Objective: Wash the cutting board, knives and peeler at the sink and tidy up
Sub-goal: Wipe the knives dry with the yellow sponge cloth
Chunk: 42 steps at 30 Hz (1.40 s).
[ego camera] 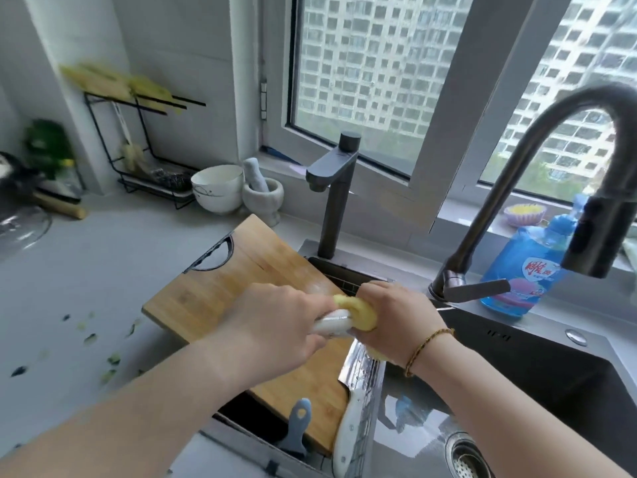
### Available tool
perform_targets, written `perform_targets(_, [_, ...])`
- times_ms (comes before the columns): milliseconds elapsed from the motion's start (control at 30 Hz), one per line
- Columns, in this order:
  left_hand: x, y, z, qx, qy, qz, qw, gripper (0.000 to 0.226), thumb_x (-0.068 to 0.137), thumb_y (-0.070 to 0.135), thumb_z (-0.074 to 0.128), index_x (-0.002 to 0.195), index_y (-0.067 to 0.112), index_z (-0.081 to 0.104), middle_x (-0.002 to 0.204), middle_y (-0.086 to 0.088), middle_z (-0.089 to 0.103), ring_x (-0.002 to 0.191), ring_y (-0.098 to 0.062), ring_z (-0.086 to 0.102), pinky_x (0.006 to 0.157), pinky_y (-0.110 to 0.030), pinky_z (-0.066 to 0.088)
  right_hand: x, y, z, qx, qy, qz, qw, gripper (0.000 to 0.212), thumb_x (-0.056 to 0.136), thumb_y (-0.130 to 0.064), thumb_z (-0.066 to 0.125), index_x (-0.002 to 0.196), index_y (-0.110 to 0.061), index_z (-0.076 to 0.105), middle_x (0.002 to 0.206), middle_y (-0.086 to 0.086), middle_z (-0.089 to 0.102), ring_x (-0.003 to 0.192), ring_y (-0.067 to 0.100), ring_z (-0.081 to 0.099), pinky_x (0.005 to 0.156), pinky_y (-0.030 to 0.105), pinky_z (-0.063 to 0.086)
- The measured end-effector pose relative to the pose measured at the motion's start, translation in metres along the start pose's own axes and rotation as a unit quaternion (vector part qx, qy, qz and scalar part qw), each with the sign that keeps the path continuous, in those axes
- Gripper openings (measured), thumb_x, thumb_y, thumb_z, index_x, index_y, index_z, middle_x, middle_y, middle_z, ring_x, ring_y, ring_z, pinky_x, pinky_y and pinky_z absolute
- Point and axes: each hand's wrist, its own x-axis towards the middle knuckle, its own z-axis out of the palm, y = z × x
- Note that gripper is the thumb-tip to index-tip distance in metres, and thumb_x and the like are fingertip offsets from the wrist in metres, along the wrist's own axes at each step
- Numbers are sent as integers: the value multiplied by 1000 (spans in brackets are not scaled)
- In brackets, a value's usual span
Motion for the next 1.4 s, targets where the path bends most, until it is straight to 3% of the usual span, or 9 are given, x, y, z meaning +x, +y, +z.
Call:
perform_targets(133, [-12, 7, -33, 94, 52, -30, 994, 39, 87, 52, 46, 123, 36, 46, 113, 9, 61, 104, -16, 58, 72, -26, 38, -5, -19, -7, 31, 86, -13, 996, 29, 78, -37, 67, 98, -16, 62, 87, -4, 58, 74, 13, 49, 52, 14, 28])
perform_targets(267, [-52, 8, -67, 86, 309, -23, 947, 48, 70, 58, 42, 91, 26, 71, 83, 6, 71, 72, -18, 67, 54, -27, 50, -5, -40, -20, 97, 154, -14, 983, 26, 65, -25, 79, 81, -10, 65, 78, 2, 65, 70, 23, 61, 48, 25, 35])
perform_targets(400, [-105, 3, -76, -113, 460, -134, 870, 59, 70, 52, 60, 122, 27, 52, 118, 16, 47, 107, 8, 44, 92, -3, 31, -2, -62, -30, 190, 171, -19, 967, 28, 78, -32, 68, 93, -10, 63, 88, 3, 62, 75, 17, 48, 65, 24, 33])
perform_targets(533, [-137, 18, -66, -412, 395, -281, 772, 63, 54, 62, 73, 104, 43, 40, 105, 23, 48, 104, 11, 48, 88, -2, 33, -1, -117, -26, 251, 156, -55, 954, 29, 79, -35, 66, 94, -11, 60, 87, 0, 58, 81, 21, 54, 67, 27, 38])
perform_targets(600, [-145, 15, -66, -449, 448, -280, 721, 55, 58, 49, 73, 102, 32, 45, 101, 17, 56, 101, 2, 56, 91, -17, 43, -4, -150, -21, 293, 141, -59, 944, 28, 80, -35, 65, 91, -10, 58, 83, 0, 54, 86, 25, 56, 69, 30, 39])
perform_targets(733, [-160, 0, -98, -522, 577, -300, 552, 9, 86, 20, 59, 87, 21, 50, 80, 7, 60, 69, 1, 61, 56, -11, 48, -6, -213, -10, 355, 119, -76, 924, 24, 82, -36, 62, 83, -15, 50, 81, -4, 49, 83, 24, 52, 63, 28, 29])
perform_targets(867, [-188, -40, -121, -494, 662, -337, 451, 15, 87, 24, 60, 76, 21, 50, 59, 11, 56, 55, -1, 55, 57, -19, 46, 2, -280, -5, 388, 103, -109, 910, 24, 84, -36, 59, 86, -15, 49, 86, 0, 52, 76, 19, 44, 62, 26, 27])
perform_targets(1100, [-259, -152, -155, -451, 704, -360, 415, 36, 82, 23, 63, 54, 17, 42, 34, 8, 42, 40, -12, 41, 53, -26, 37, 39, -407, 19, 440, 66, -163, 881, 22, 81, -28, 64, 88, -17, 46, 81, -9, 41, 79, 14, 41, 61, 25, 25])
perform_targets(1400, [-332, -283, -199, -453, 698, -323, 451, 30, 87, 21, 58, 65, 15, 39, 34, 9, 38, 29, -8, 33, 41, -19, 32, 88, -503, 53, 455, 94, -220, 858, 46, 69, -48, 50, 105, -21, 57, 95, -20, 45, 92, 7, 46, 66, 20, 35])
